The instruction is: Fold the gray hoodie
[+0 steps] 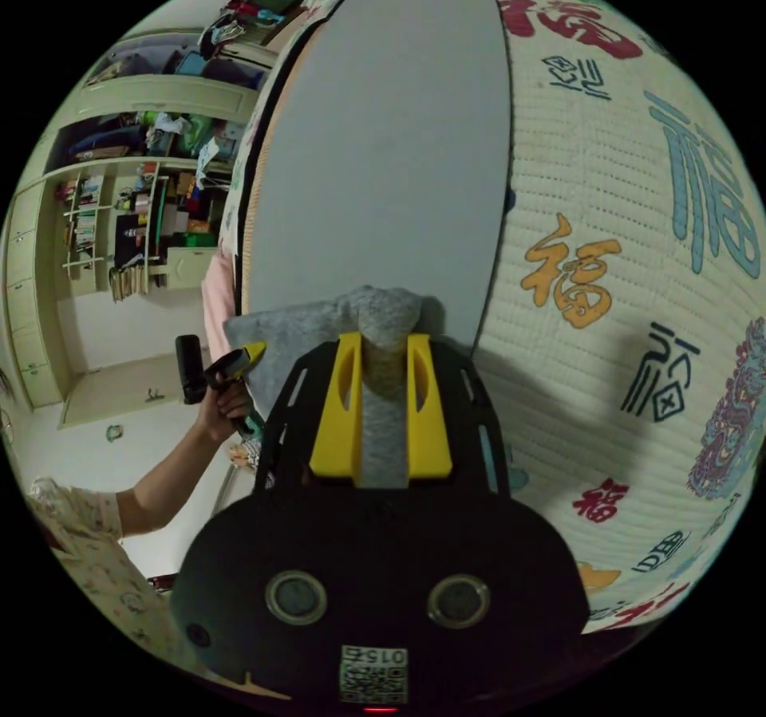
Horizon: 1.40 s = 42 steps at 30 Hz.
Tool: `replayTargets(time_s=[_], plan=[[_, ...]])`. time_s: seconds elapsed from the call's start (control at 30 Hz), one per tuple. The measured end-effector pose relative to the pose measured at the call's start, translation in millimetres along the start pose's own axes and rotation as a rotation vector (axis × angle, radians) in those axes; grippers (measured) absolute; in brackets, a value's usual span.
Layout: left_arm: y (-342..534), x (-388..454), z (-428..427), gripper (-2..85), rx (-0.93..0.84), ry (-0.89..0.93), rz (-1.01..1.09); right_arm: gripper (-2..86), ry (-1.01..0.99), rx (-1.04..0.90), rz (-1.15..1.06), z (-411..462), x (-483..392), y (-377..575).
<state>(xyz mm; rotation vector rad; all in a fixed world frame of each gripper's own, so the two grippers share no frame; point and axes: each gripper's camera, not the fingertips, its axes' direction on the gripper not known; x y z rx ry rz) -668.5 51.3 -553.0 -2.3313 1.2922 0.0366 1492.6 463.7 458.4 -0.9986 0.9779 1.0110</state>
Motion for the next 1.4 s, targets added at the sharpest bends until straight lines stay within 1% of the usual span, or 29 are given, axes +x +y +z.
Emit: replayTargets(time_s=[0.13,0.23,0.3,0.33,0.4,0.43,0.5,0.53,0.6,0.63,0.7,0.8,0.83,0.93,0.97,1.0,1.07,1.1,1.13,1.17,1.2,1.23,1.27,1.3,1.33,1.37,1.4], plan=[[65.7,-18.4,-45.6,7.8,0.084,0.016,-0.015,8.1,-0.051,0.060,-0.053,25.6,-38.7,5.3],[136.4,-34.2,-101.9,7.7,0.188,0.031,-0.016,8.1,-0.097,0.092,-0.161,46.8,-84.5,15.1],[201.7,-53.0,-157.1,7.5,0.284,0.071,-0.025,8.0,-0.116,0.096,-0.248,61.5,-118.5,22.3],[218.7,-57.9,-172.2,7.5,0.308,0.079,-0.026,8.0,-0.131,0.093,-0.312,73.0,-143.2,27.7],[288.0,-75.4,-236.0,7.3,0.399,0.089,-0.033,8.0,-0.151,0.076,-0.405,94.0,-181.8,36.0],[305.5,-79.1,-252.6,7.3,0.420,0.088,-0.033,8.0,-0.165,0.060,-0.460,111.0,-208.5,41.5],[376.3,-92.4,-320.9,7.2,0.516,0.070,-0.032,8.0,-0.197,0.031,-0.533,139.4,-246.9,49.2],[394.0,-96.3,-338.1,7.1,0.543,0.066,-0.035,8.0,-0.222,0.006,-0.582,160.2,-272.6,54.2],[465.0,-114.7,-404.3,7.0,0.656,0.048,-0.068,8.0,-0.256,-0.037,-0.658,193.8,-311.5,62.7],[482.2,-119.4,-420.1,7.0,0.682,0.041,-0.077,8.0,-0.272,-0.072,-0.712,217.4,-337.0,69.1],[547.6,-136.3,-480.7,6.9,0.775,-0.005,-0.117,7.9,-0.294,-0.134,-0.786,254.4,-373.1,78.5],[617.6,-158.3,-547.2,6.9,0.870,-0.050,-0.164,7.9,-0.321,-0.238,-0.861,318.4,-425.9,90.7],[629.2,-164.0,-559.6,6.8,0.883,-0.054,-0.178,7.8,-0.323,-0.271,-0.888,345.5,-447.3,95.2],[677.0,-204.3,-622.4,6.8,0.949,-0.034,-0.264,7.8,-0.323,-0.331,-0.957,422.2,-505.7,103.6],[691.7,-223.0,-650.0,6.9,0.981,-0.056,-0.295,8.0,-0.311,-0.344,-1.002,458.8,-533.2,105.3],[703.2,-244.2,-678.3,7.1,1.020,-0.092,-0.332,8.1,-0.294,-0.342,-1.016,477.8,-546.8,105.3],[711.3,-283.7,-718.0,8.0,1.099,-0.147,-0.388,8.6,-0.210,-0.352,-0.988,557.0,-595.6,101.0],[711.6,-314.1,-740.3,9.1,1.163,-0.204,-0.459,8.5,-0.178,-0.350,-0.985,573.5,-606.0,100.5],[710.9,-328.3,-749.8,9.8,1.193,-0.253,-0.513,8.3,-0.120,-0.304,-0.987,595.4,-623.0,100.8],[707.9,-350.9,-766.2,11.2,1.237,-0.378,-0.633,10.6,-0.090,-0.255,-1.022,605.5,-635.1,102.9],[703.1,-366.9,-779.0,11.7,1.257,-0.440,-0.741,11.7,-0.071,-0.234,-1.048,608.3,-638.9,104.3],[699.8,-372.2,-784.2,12.0,1.262,-0.431,-0.764,12.6,0.004,-0.184,-1.090,612.2,-640.9,105.8],[689.5,-374.2,-790.9,11.6,1.277,-0.383,-0.710,13.1,0.122,-0.123,-1.099,616.4,-634.9,103.6],[673.7,-367.5,-791.3,11.3,1.258,-0.365,-0.603,13.2,0.189,-0.094,-1.092,619.3,-629.4,100.9],[664.6,-362.8,-788.7,11.3,1.229,-0.373,-0.568,13.3,0.322,-0.056,-1.047,626.9,-614.8,92.2],[645.8,-353.0,-778.0,11.2,1.150,-0.405,-0.524,13.4,0.426,-0.069,-0.977,636.6,-598.6,80.8],[628.1,-344.2,-760.9,11.2,1.076,-0.422,-0.487,13.6,0.459,-0.090,-0.940,641.8,-590.8,75.1]])
